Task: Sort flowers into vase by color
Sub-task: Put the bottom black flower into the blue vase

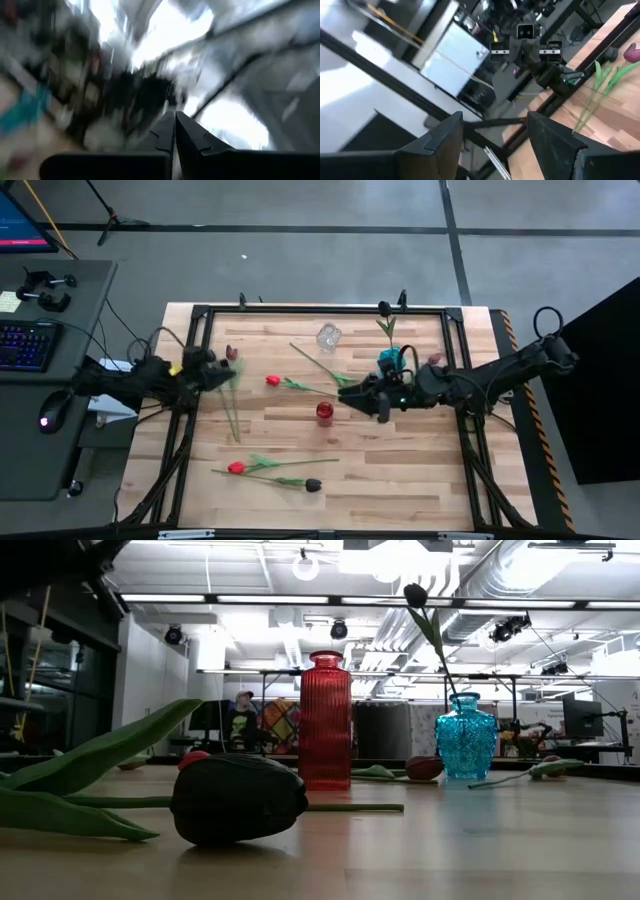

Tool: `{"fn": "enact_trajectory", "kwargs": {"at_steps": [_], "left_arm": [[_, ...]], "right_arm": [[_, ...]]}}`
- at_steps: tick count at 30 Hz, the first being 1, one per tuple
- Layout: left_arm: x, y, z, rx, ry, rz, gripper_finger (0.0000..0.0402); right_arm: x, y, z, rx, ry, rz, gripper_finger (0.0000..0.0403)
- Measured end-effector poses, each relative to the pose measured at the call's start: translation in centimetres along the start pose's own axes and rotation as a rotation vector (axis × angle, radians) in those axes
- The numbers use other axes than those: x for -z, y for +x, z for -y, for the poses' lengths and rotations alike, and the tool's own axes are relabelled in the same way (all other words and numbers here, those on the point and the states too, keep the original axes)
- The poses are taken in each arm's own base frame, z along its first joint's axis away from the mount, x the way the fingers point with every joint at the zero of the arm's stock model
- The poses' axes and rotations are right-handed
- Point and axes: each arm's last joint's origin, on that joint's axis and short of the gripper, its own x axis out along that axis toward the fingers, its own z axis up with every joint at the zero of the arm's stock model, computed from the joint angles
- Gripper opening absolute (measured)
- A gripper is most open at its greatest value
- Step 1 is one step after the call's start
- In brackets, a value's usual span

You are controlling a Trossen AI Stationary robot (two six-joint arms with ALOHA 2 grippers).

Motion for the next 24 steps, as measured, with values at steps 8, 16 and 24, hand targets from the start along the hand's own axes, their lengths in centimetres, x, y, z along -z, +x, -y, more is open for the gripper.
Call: {"fn": "enact_trajectory", "kwargs": {"at_steps": [8,16,24], "left_arm": [[0.0,4.8,4.2,-0.232,0.203,-0.854,0.0087],[7.3,8.1,4.6,-0.230,0.323,-1.337,0.0180],[15.4,10.6,3.9,-0.239,0.444,-1.497,0.0195]], "right_arm": [[-0.7,0.2,-2.3,0.087,-0.121,-0.173,0.0209],[0.4,-1.2,-4.1,0.151,-0.185,-0.347,0.0209],[3.9,-4.2,-4.6,0.303,-0.178,-0.526,0.0209]]}}
